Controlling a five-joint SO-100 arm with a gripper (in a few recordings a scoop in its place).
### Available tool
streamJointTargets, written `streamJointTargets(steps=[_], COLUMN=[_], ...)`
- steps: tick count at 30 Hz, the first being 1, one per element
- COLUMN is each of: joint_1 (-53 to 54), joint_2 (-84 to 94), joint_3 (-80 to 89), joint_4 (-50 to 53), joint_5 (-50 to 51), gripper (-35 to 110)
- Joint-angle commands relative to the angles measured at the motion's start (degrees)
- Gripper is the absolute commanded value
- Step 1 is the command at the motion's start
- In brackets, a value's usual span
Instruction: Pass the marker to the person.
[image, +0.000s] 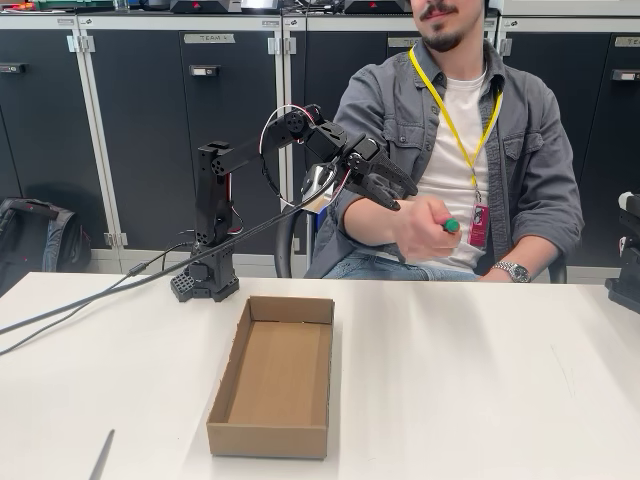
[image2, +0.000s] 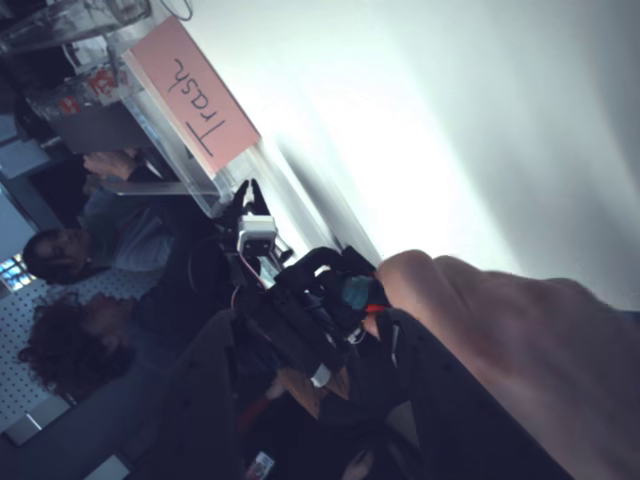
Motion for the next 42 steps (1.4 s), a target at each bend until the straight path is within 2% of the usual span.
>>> streamJointTargets(steps=[1, 42], joint_1=[0.3, 1.5], joint_2=[4.4, 8.3], joint_3=[-0.3, 3.3], joint_4=[-0.4, 1.0], joint_5=[0.0, 0.2], gripper=[28, 30])
